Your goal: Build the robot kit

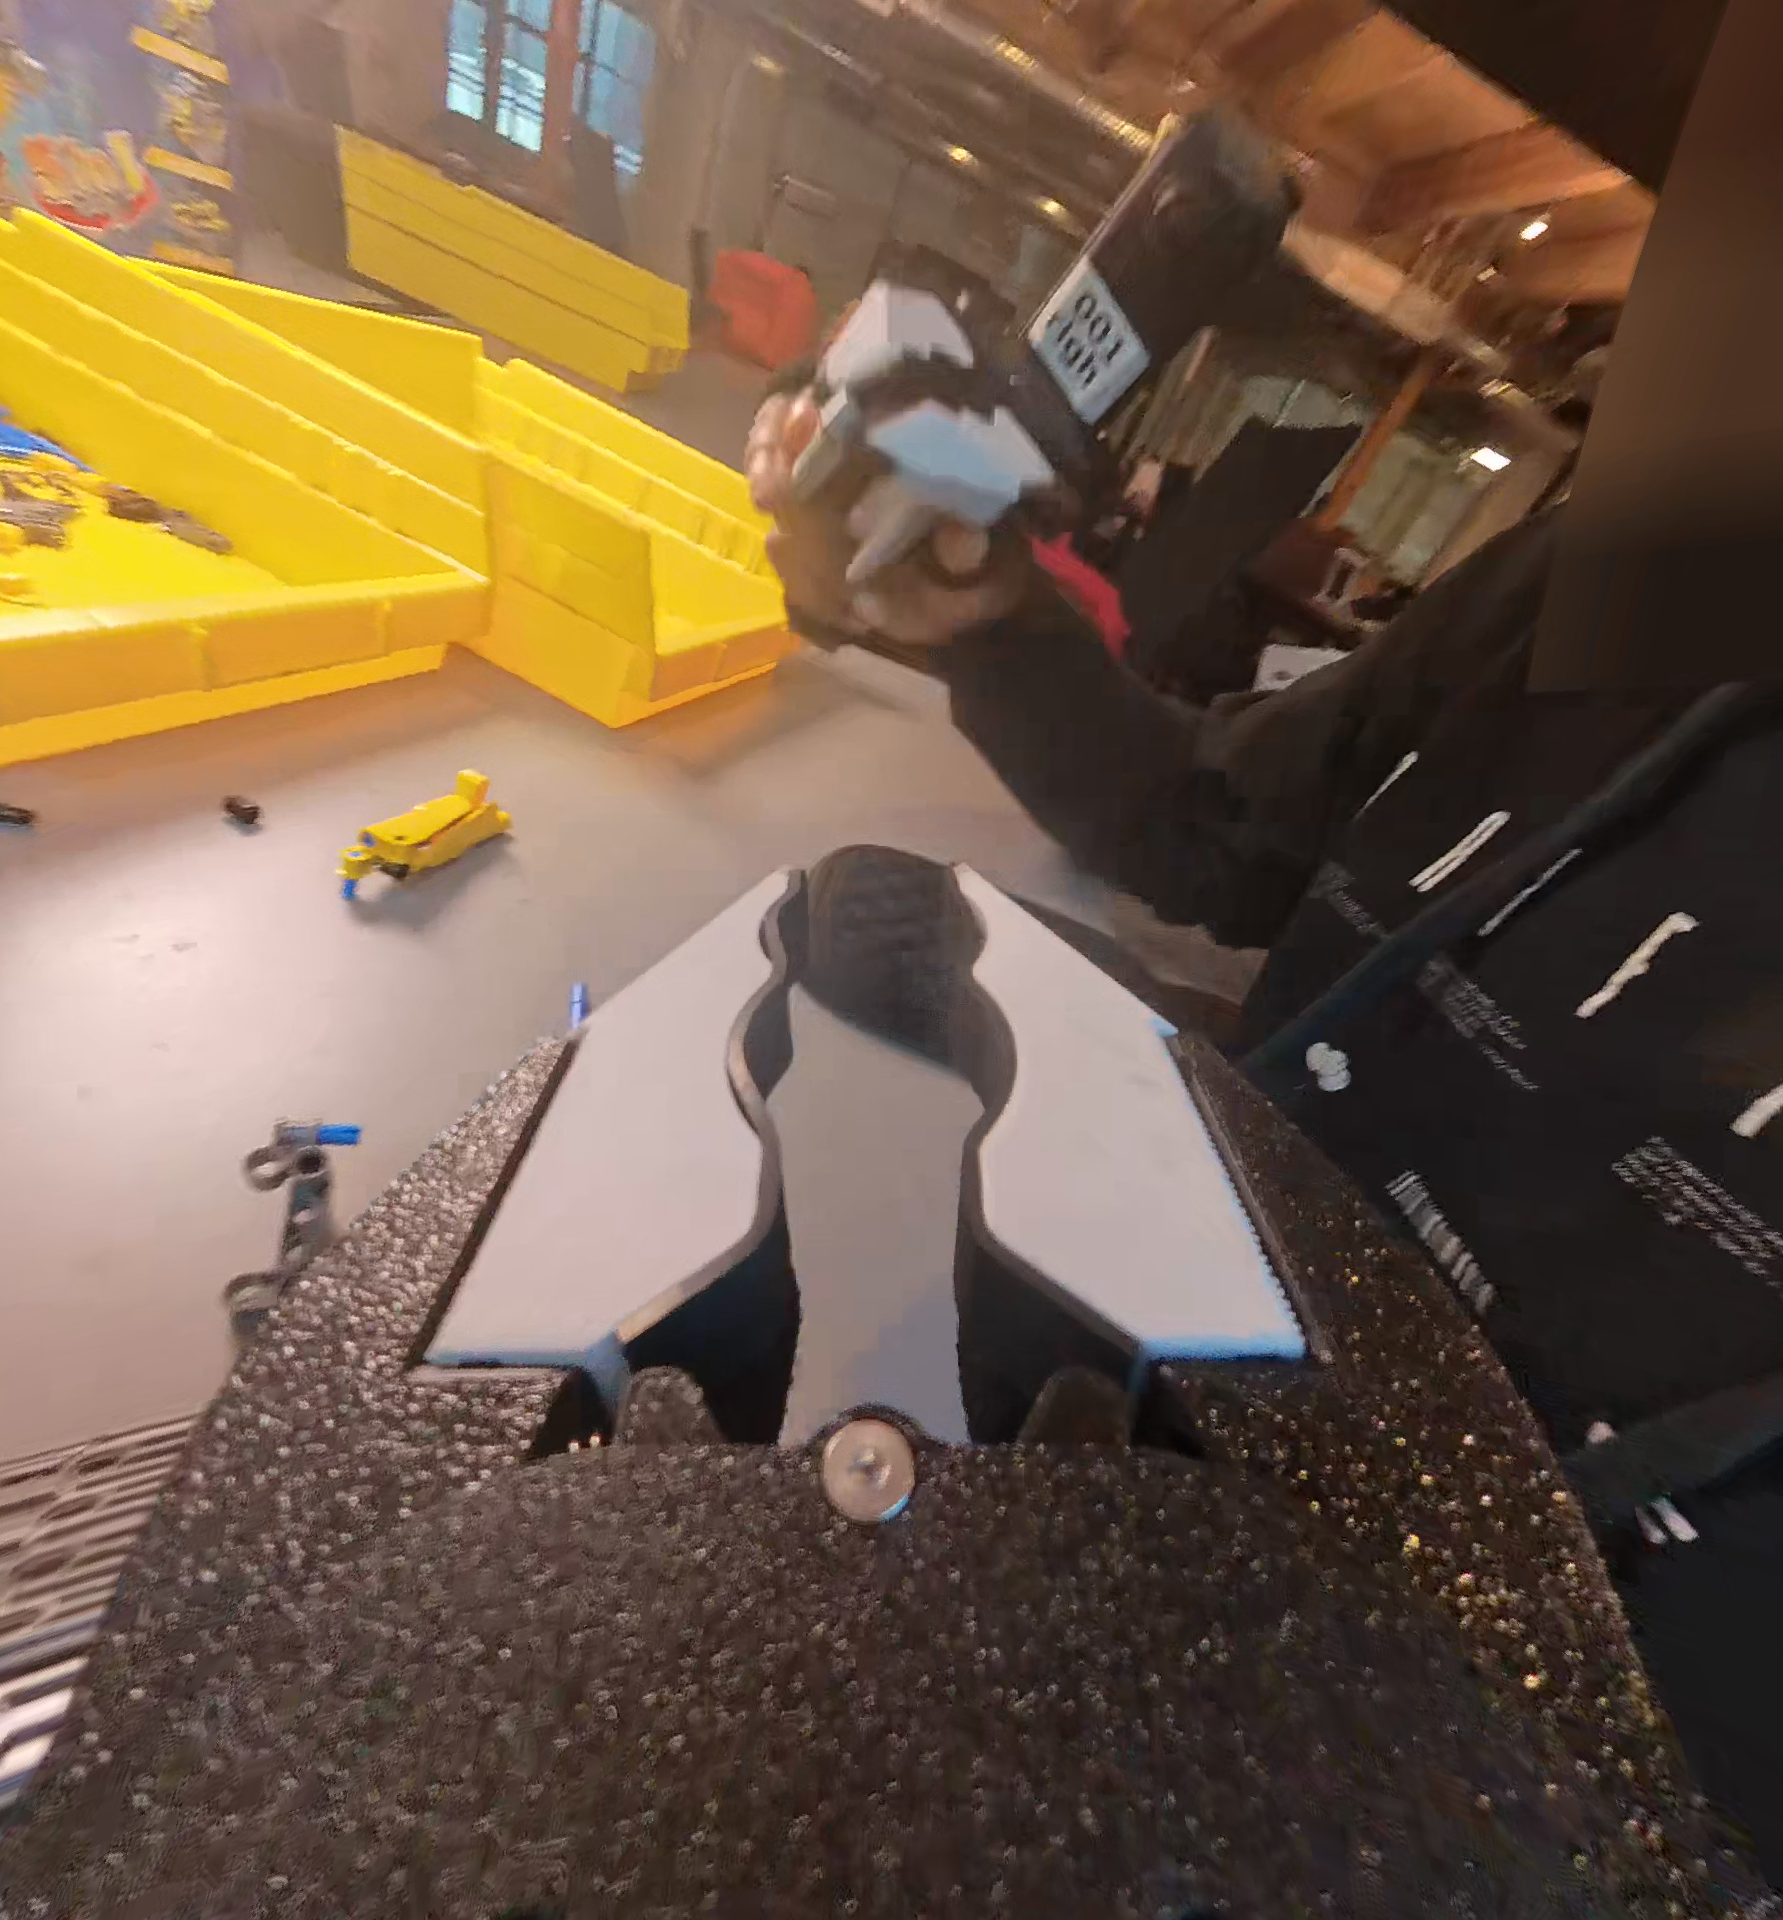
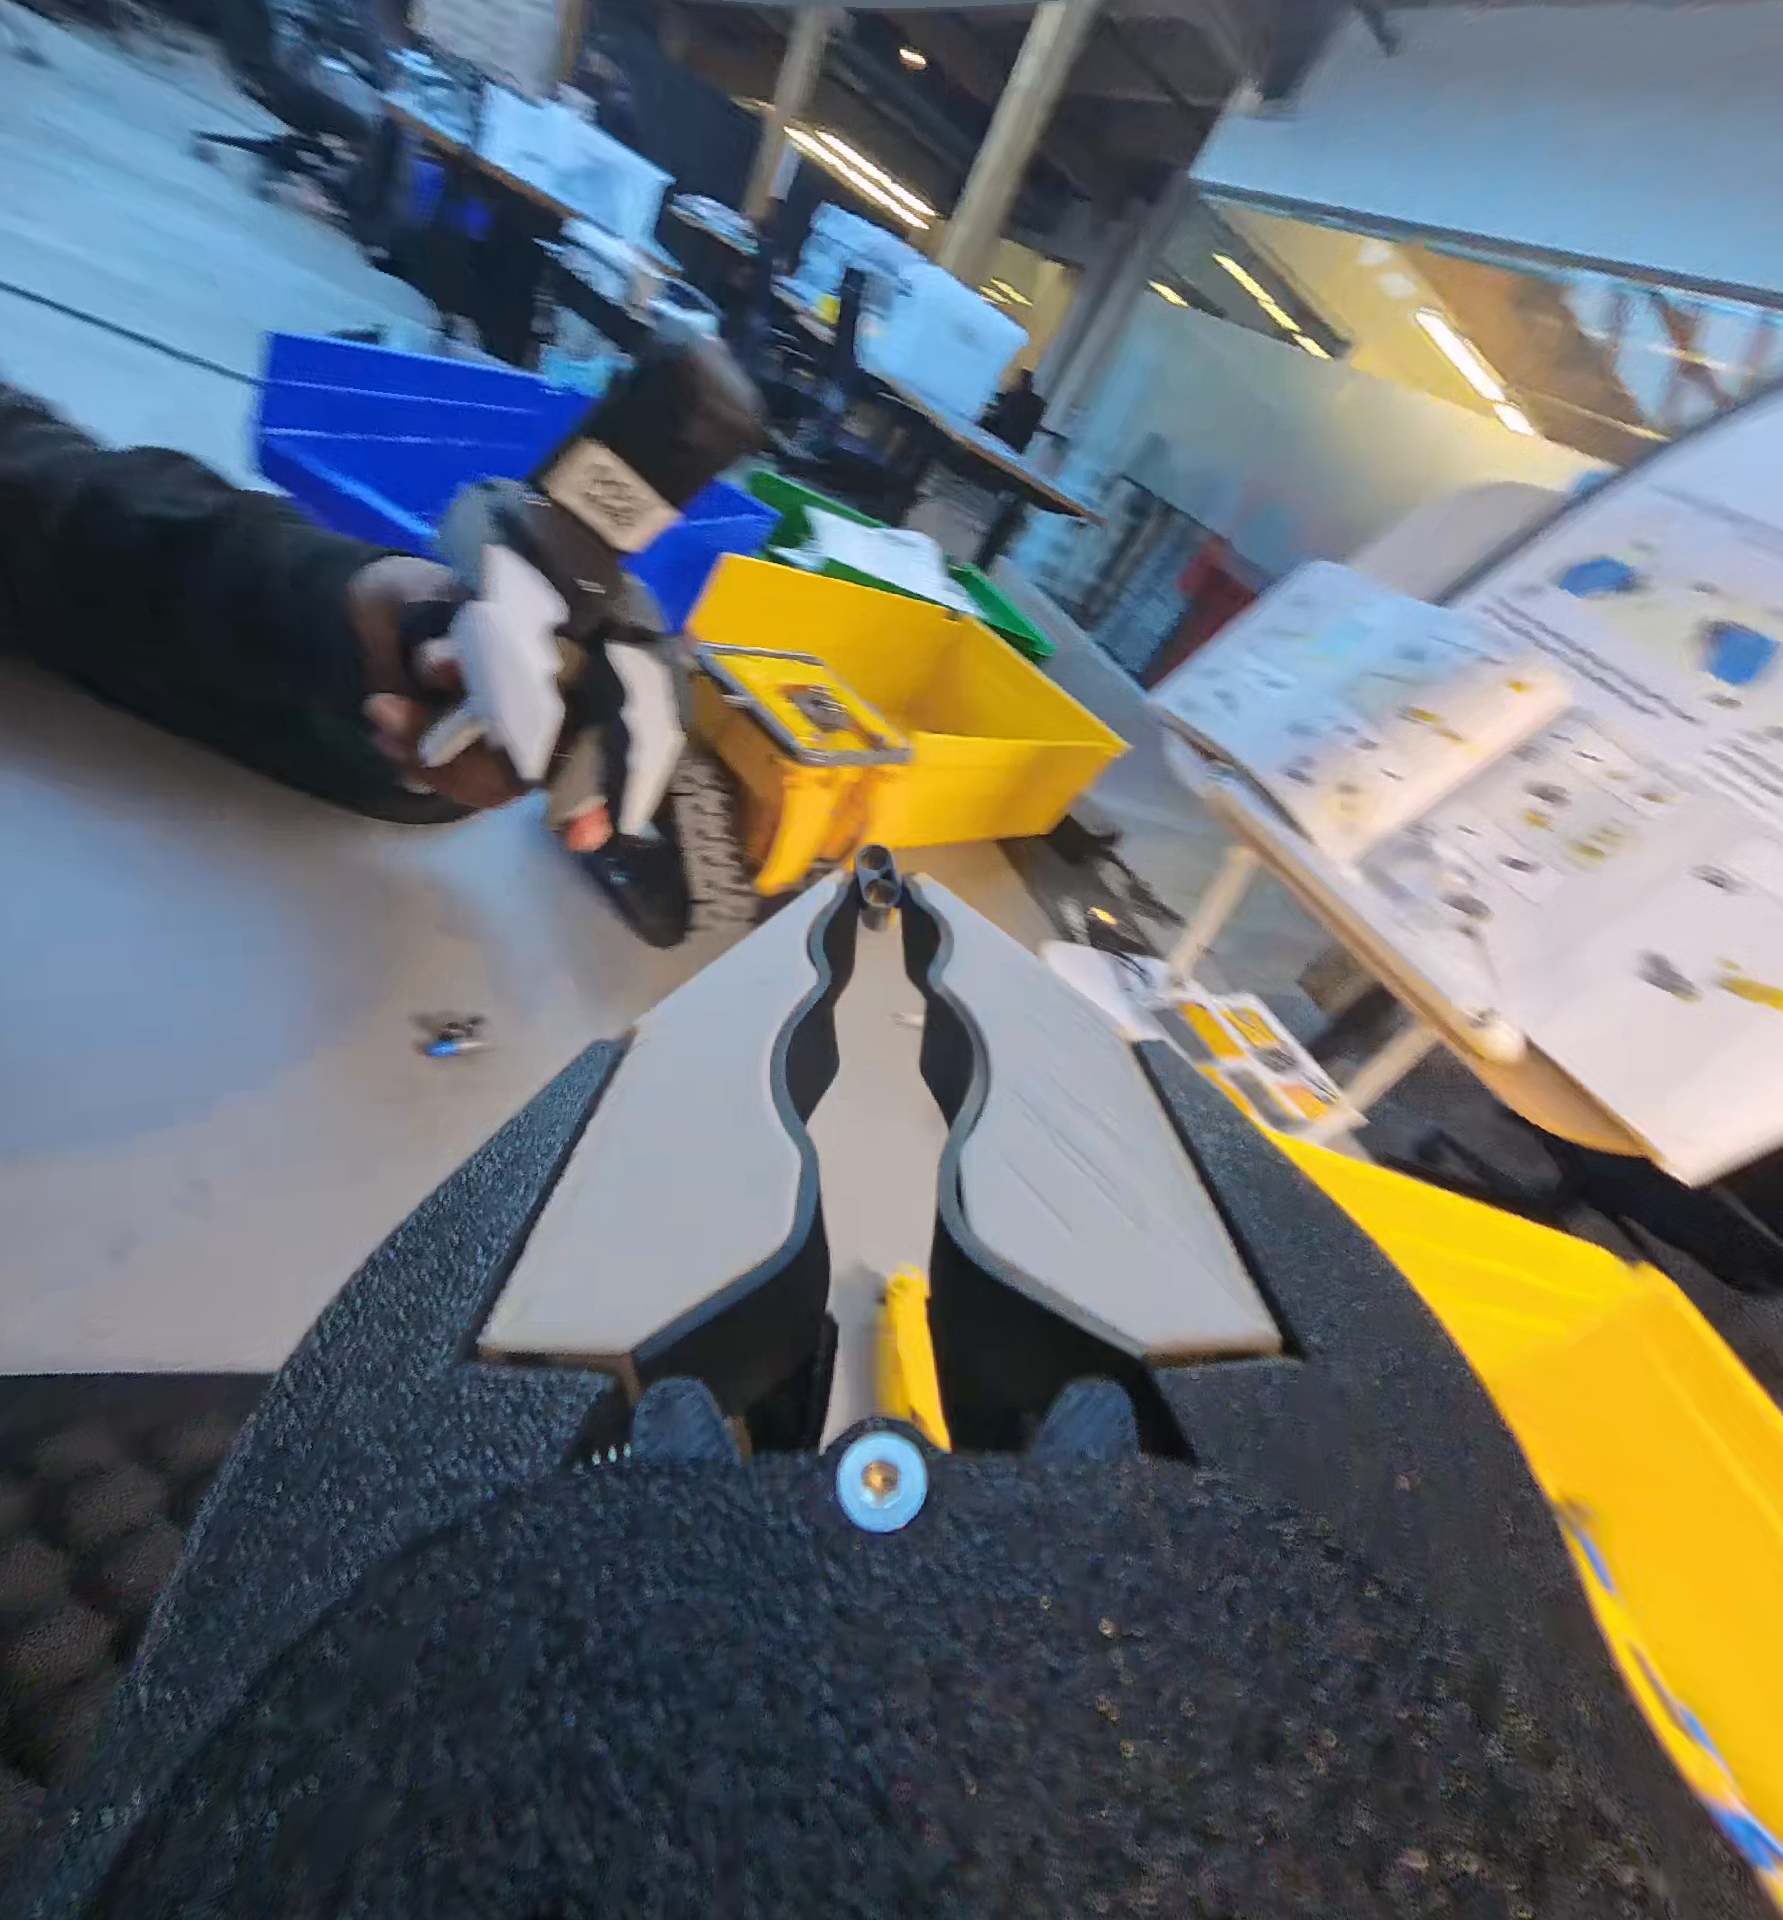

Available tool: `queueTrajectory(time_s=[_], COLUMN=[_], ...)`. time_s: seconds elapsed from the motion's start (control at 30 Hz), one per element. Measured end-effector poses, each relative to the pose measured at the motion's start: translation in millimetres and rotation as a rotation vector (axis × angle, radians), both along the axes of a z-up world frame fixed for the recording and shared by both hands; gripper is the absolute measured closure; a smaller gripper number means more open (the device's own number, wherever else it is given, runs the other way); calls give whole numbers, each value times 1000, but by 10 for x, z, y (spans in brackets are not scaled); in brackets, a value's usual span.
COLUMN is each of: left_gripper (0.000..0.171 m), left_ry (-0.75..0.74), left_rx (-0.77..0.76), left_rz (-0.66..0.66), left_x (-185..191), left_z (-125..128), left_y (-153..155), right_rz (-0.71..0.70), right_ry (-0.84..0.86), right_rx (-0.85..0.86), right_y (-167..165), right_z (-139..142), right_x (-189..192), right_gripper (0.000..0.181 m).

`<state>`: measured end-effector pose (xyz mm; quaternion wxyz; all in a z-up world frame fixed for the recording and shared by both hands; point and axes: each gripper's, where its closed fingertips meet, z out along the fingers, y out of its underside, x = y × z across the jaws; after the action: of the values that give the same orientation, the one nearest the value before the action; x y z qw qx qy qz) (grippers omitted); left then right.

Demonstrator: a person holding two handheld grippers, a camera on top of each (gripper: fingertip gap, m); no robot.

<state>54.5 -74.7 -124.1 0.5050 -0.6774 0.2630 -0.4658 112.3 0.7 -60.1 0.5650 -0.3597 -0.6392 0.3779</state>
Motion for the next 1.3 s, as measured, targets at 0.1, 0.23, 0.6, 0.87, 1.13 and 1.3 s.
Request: queueTrajectory(time_s=[0.1,0.23,0.6,0.87,1.13,1.3], left_gripper=[146,147,146,146,146,146], left_ry=[140,328,502,498,525,531], left_rx=[45,86,97,71,55,34], left_rz=[95,172,192,226,230,225], left_x=[-88,-156,-141,-192,-193,-194], left_z=[-127,-341,-606,-634,-699,-739], left_y=[61,101,150,208,240,259], right_rz=[-235,-531,-931,-940,-928,-891], right_ry=[19,49,-185,-474,-564,-406], right_rx=[-19,-76,-297,-316,-357,-407], right_y=[660,1474,2912,3412,3703,3804], right_z=[262,511,-49,-599,-876,-648], right_x=[383,1031,1923,1683,1381,1131], right_gripper=[173,173,173,173,173,173])
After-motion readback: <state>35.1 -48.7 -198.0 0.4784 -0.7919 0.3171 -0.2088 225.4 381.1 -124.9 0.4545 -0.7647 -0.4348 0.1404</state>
